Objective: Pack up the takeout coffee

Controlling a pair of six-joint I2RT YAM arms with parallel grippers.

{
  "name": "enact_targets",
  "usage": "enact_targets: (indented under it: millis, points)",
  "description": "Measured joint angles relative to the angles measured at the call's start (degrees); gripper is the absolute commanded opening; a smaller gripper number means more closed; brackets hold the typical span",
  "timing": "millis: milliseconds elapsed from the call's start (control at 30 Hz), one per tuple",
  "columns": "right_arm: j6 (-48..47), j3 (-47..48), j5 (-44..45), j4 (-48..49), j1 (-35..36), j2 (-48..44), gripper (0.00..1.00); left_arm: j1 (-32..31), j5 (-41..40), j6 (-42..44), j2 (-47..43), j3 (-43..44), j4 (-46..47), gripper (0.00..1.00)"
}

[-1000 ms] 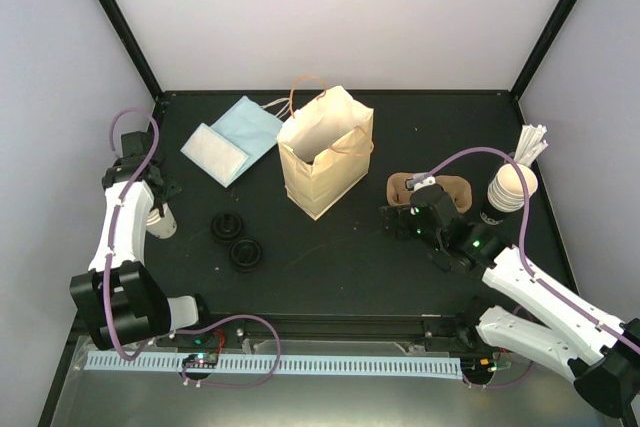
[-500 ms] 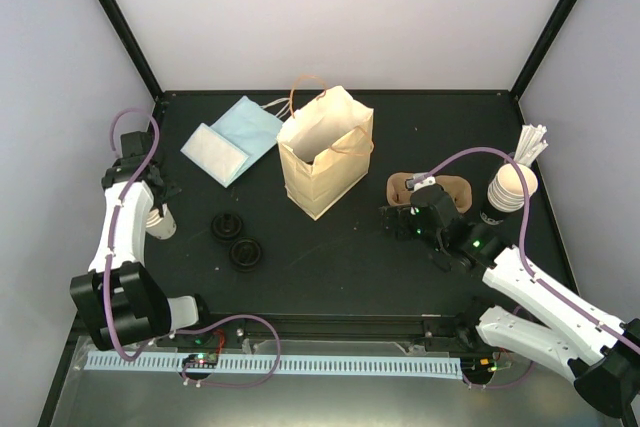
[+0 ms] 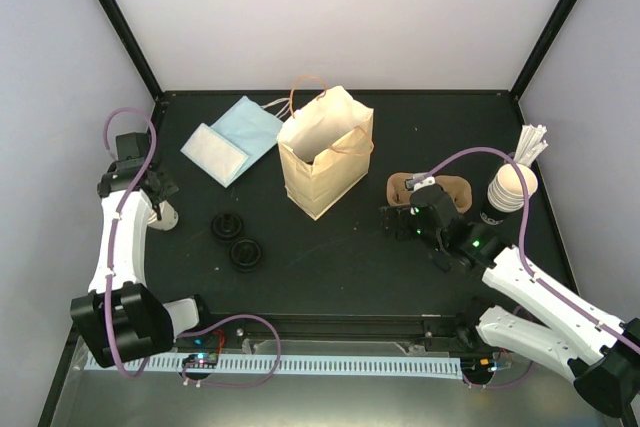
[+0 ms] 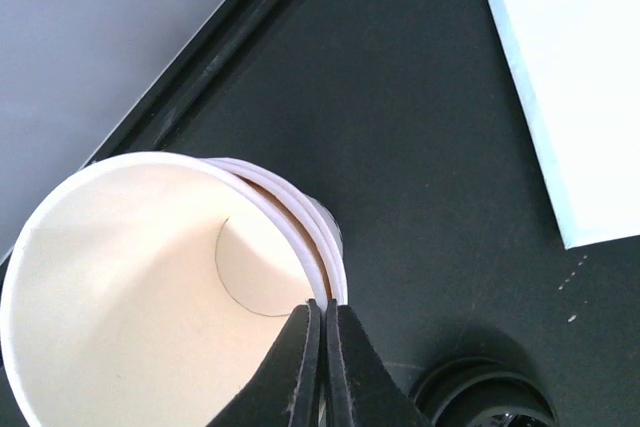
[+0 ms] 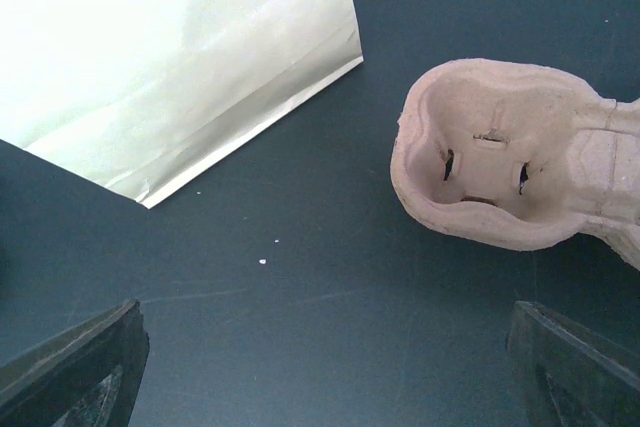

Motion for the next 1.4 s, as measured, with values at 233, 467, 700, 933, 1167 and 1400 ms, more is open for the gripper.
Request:
enact_targets:
  millis: [233,467,700,933,1167,1400]
  points:
    - [0.0,0.0,-0.04,0.02,0.0,0.0,1.0,-7.13,-6.75,-1.25,0.15,1.6,-3.1,0.04]
    - [-0.02,0.0,-0.44,0.02,0.0,0.0,1.0,-10.93,-11.98,-2.84,0.44,1.77,-4.22,0.01]
    - [-0.02,0.0,-0.66,0.0,0.0,0.0,1.0,-12.59,-13.75,-3.1,3.17,2.86,-6.73,0.01]
    - [-1.68,0.0,-5.38,1.11,-0.13,0.85,0.99,-12.46,-7.56,-1.9,0.83,3.17,-6.49,0.02]
    - [-4.07,0.0,-14.05,4.7,-0.15,1.55,1.0,-12.13,-7.54,-1.33,-0.09,3.93,-7.13,0.02]
    - [-5.14,0.0,-15.02,4.85,-0.15,1.6,0.99,-12.15,-7.8,-1.38,1.86,3.76,-8.76,0.01]
